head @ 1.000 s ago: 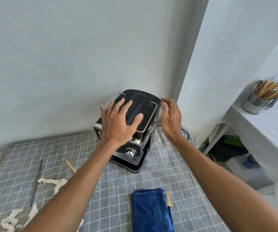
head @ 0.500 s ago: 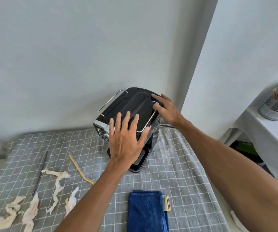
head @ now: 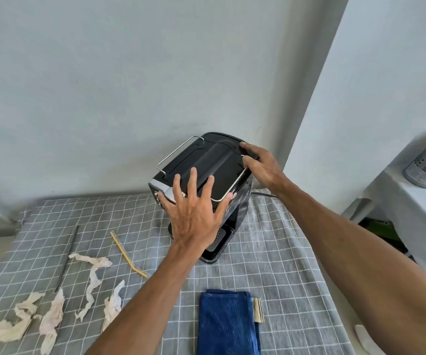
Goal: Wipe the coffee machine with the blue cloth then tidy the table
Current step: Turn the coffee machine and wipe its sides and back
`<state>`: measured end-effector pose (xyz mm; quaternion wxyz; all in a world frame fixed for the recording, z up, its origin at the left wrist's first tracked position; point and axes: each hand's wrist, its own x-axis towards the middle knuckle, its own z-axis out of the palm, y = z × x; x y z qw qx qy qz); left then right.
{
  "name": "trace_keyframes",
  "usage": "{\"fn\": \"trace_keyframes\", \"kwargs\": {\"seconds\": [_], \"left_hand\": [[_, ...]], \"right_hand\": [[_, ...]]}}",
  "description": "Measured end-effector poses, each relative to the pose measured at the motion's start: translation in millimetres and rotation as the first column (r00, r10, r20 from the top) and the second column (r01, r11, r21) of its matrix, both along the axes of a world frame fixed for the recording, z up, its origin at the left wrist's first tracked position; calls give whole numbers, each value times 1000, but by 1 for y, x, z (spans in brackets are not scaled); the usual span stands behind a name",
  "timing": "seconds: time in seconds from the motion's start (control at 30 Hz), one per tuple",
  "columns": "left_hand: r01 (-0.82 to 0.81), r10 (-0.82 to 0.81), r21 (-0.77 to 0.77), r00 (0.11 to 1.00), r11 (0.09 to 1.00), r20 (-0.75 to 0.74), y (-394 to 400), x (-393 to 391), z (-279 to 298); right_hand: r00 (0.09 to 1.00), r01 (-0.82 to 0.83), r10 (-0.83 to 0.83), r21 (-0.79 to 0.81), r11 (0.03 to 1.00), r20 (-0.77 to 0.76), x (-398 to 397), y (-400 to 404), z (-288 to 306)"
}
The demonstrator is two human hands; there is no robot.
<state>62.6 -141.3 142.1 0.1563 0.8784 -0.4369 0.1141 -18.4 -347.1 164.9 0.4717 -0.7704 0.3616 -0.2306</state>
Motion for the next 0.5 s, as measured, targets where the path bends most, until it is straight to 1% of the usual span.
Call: {"fn": "trace_keyframes", "kwargs": {"seconds": [0.1,0.2,0.5], "left_hand": [[28,-27,25,1000,999,-10,5,6,1],[73,-73,20,997,997,-1,11,14,3],[184,-183,7,980,983,-76,27,55,17]], "right_hand": [[999,44,-44,-16,999,23,-4,9,1],[995,92,-91,-35,995,27,-4,19,4],[981,192,-193,50,980,17,10,43,16]]}}
